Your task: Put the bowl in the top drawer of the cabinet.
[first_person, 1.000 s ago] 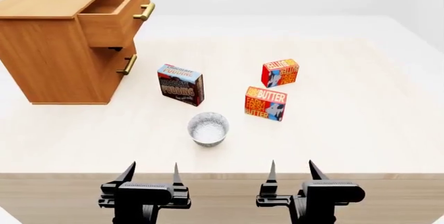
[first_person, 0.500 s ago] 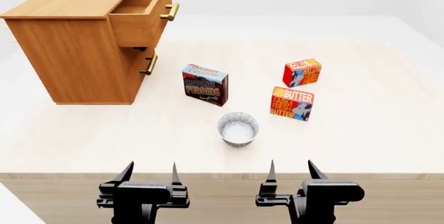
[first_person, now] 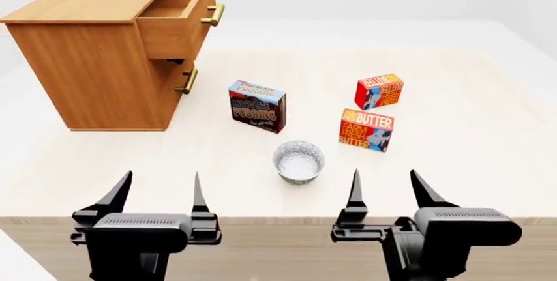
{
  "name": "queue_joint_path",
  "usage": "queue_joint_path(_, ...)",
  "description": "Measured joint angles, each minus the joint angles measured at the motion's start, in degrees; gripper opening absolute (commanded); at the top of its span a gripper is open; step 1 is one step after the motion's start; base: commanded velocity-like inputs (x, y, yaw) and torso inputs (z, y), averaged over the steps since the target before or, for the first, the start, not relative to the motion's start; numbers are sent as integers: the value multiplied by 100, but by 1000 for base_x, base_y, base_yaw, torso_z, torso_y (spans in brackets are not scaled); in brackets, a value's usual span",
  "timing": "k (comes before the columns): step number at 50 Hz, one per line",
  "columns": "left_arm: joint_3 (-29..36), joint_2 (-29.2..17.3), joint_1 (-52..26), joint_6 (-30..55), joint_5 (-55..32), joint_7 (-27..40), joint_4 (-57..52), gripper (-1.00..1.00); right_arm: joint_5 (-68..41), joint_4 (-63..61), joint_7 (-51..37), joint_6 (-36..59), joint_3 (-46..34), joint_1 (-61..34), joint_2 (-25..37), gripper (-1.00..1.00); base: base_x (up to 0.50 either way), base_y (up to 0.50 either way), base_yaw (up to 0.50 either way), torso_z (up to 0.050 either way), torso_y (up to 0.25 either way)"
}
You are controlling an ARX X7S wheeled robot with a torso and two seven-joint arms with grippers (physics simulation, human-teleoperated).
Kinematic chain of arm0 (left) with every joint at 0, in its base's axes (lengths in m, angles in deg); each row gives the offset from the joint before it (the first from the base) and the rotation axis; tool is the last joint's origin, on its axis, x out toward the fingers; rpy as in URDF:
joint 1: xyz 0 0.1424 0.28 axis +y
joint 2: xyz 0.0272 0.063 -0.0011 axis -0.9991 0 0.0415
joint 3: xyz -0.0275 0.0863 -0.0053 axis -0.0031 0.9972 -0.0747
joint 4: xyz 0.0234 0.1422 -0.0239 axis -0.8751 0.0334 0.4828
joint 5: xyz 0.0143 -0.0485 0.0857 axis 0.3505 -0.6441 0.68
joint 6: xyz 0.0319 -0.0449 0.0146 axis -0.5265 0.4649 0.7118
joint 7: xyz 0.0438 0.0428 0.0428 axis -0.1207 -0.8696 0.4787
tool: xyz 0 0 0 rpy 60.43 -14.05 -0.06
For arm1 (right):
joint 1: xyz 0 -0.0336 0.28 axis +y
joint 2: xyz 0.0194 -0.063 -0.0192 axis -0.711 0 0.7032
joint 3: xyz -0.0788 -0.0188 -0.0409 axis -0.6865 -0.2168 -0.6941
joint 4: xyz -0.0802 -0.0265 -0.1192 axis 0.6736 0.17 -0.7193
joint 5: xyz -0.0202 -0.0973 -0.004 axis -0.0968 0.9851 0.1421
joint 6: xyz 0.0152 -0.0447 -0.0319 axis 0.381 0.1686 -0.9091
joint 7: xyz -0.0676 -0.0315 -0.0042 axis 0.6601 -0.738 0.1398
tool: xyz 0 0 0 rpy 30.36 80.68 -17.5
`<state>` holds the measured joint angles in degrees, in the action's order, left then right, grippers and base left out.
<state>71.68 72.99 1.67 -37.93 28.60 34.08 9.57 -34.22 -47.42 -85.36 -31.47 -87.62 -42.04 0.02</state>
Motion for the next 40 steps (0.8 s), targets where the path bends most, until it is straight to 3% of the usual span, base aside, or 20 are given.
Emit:
queue_joint_path(15,-30,-195,267,475,-2,193,-1094,100,-106,-1272,-238,476,-31,288,193,100,6,0,0,0,0)
queue_joint_path(40,-37,-308,368,663,-156,308,-1447,100,-247,-1808,-385,784,-78,334,349,100,499,0,0,0,0)
